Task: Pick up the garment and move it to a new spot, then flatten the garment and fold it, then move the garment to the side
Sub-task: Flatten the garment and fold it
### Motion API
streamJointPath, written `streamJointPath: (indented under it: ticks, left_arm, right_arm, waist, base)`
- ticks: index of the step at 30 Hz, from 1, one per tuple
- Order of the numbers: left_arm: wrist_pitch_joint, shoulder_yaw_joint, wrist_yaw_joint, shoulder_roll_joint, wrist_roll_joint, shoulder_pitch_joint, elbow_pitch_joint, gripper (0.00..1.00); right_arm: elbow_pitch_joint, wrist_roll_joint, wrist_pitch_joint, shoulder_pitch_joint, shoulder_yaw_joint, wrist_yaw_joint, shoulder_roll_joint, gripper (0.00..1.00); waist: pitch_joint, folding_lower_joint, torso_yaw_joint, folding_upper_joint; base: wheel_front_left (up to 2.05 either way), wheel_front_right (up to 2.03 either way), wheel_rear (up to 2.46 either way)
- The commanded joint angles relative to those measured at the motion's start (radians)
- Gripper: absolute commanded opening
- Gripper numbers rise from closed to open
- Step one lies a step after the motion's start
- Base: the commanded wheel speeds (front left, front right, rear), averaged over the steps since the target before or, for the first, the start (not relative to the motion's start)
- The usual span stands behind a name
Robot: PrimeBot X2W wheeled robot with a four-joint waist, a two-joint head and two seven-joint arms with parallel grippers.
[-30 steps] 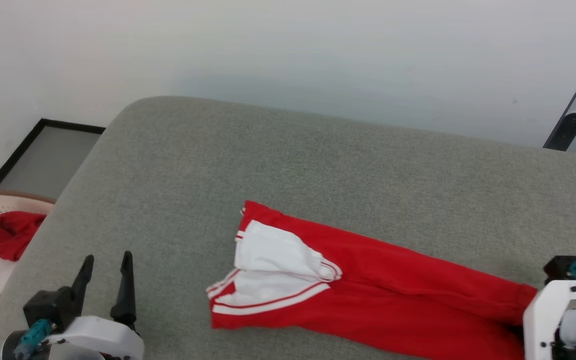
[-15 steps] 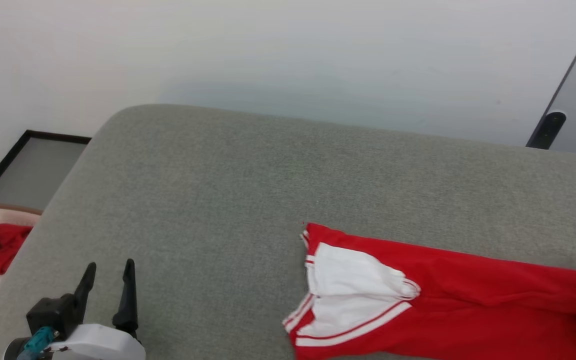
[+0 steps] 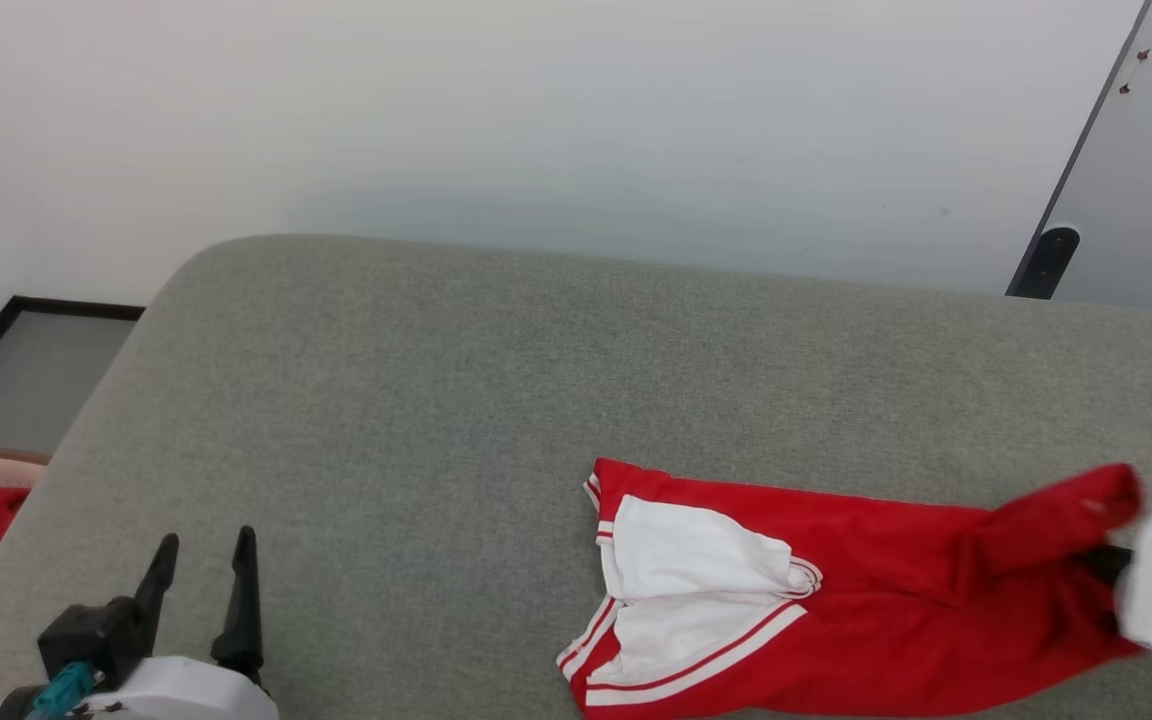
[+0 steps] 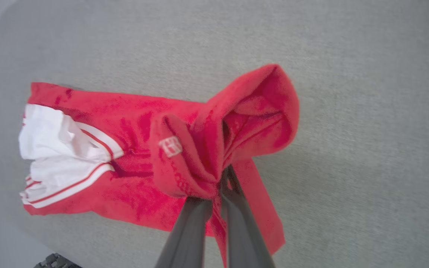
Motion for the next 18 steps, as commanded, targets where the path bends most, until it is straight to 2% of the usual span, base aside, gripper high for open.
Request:
streamJointPath:
  ticks: [1, 5, 8, 15, 18]
  left_arm:
    - [-0.005, -0.001, -0.003, -0.001, -0.007, 0.002, 0.001, 1.00]
    - [-0.005, -0.011, -0.003, -0.004, -0.010, -0.016, 0.005, 1.00]
    - [-0.005, -0.023, -0.003, -0.007, -0.012, -0.028, 0.011, 1.00]
    - [-0.005, -0.056, -0.003, -0.015, -0.017, -0.065, 0.024, 1.00]
    - [-0.005, -0.064, -0.003, -0.019, -0.020, -0.076, 0.027, 1.00]
  right_arm:
    - [-0.041, 0.007, 0.013, 0.012, 0.002, -0.001, 0.034, 0.00]
    - [-0.130, -0.012, 0.049, 0.010, 0.038, -0.001, 0.117, 0.00]
    - [-0.151, -0.032, 0.060, -0.016, 0.069, -0.001, 0.179, 0.00]
    - [-0.091, -0.092, 0.025, -0.097, 0.151, -0.001, 0.304, 0.00]
    - [-0.059, -0.108, 0.009, -0.118, 0.171, -0.001, 0.330, 0.00]
  waist:
    - [0.001, -0.0001, 0.001, 0.0000]
    - [0.004, -0.0001, 0.012, 0.0000]
    - [0.008, -0.0001, 0.027, 0.0000]
    - [0.024, -0.0001, 0.065, 0.0000]
    - [0.030, -0.0001, 0.076, 0.0000]
  base:
    - [0.00, 0.00, 0.00]
    - [0.00, 0.00, 0.00]
    - [0.00, 0.00, 0.00]
    - [0.00, 0.00, 0.00]
    - [0.00, 0.00, 0.00]
